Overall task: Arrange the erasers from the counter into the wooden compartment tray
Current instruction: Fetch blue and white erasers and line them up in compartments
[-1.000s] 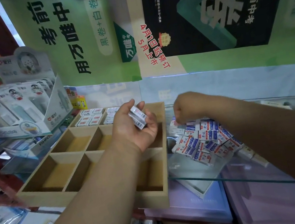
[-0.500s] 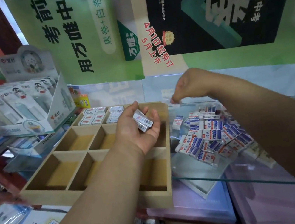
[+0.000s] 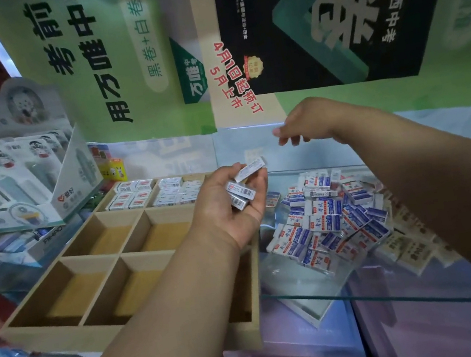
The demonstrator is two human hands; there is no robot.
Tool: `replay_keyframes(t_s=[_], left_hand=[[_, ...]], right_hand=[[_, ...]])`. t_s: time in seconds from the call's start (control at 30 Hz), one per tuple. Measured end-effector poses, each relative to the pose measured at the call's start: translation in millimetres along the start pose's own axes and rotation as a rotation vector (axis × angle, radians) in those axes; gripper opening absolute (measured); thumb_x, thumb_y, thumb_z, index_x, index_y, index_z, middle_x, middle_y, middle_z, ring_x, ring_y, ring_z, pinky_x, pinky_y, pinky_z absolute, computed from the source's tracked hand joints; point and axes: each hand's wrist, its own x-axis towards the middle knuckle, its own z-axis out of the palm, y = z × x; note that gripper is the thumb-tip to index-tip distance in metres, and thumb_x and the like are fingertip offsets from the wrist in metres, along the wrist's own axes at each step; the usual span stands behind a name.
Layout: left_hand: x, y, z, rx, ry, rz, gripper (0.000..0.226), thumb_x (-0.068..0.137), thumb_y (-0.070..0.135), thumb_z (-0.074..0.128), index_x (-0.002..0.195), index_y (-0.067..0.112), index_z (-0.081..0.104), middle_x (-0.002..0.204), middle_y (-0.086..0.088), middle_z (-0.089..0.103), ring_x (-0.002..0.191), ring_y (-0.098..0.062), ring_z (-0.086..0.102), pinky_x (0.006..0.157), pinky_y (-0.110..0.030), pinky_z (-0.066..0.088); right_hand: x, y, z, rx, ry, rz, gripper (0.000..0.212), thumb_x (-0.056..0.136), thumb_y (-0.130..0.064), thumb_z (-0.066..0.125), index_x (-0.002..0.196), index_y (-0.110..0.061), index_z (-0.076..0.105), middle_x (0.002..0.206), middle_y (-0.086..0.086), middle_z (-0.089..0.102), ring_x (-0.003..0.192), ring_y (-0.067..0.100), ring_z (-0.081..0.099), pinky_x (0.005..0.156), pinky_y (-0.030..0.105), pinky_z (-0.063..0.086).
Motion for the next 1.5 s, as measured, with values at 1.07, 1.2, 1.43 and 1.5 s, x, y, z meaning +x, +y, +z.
replay_keyframes(t_s=[1.07,1.2,1.43,1.5], left_hand=[[3.3,30.2,-14.9,-0.128,0.06,0.065,0.025,0.087,0.01,0.061,0.111,0.006,0.058,0.093,-0.014,0.064,0.07,-0.021,0.063,0.05,-0.025,0.056],[-2.4,53.0,-25.7,-0.123,0.081,0.124,0.027,0.086,0.009,0.06,0.113,0.005,0.058,0.097,-0.013,0.063,0.071,-0.022,0.063,0.051,-0.026,0.056],[-5.7,106.1,-50.6,-0.128,0.138,0.271,0.041,0.09,0.013,0.058,0.131,0.005,0.056,0.115,-0.012,0.064,0.082,-0.02,0.063,0.053,-0.026,0.057],[-4.8,120.2,-58.3,-0.141,0.157,0.309,0.032,0.09,0.013,0.059,0.121,0.003,0.06,0.113,-0.013,0.065,0.086,-0.02,0.063,0.058,-0.025,0.059]], right_hand=[[43.3,24.2,26.5,0.896,-0.254,0.163,0.004,0.09,-0.011,0.06,0.087,-0.011,0.062,0.081,0.004,0.057,0.068,0.012,0.054,0.053,0.016,0.051],[36.6,7.6,35.2,1.013,-0.244,0.1,0.014,0.089,0.007,0.054,0.094,0.0,0.065,0.088,0.007,0.064,0.077,0.011,0.062,0.065,0.017,0.057],[38.4,-25.8,60.9,0.965,-0.288,0.042,0.037,0.086,0.023,0.043,0.109,0.0,0.062,0.118,0.021,0.06,0.092,0.024,0.067,0.075,0.023,0.058],[40.3,-39.0,71.0,0.987,-0.268,0.009,0.029,0.088,0.018,0.048,0.104,-0.002,0.061,0.111,0.018,0.059,0.086,0.024,0.067,0.071,0.025,0.059]])
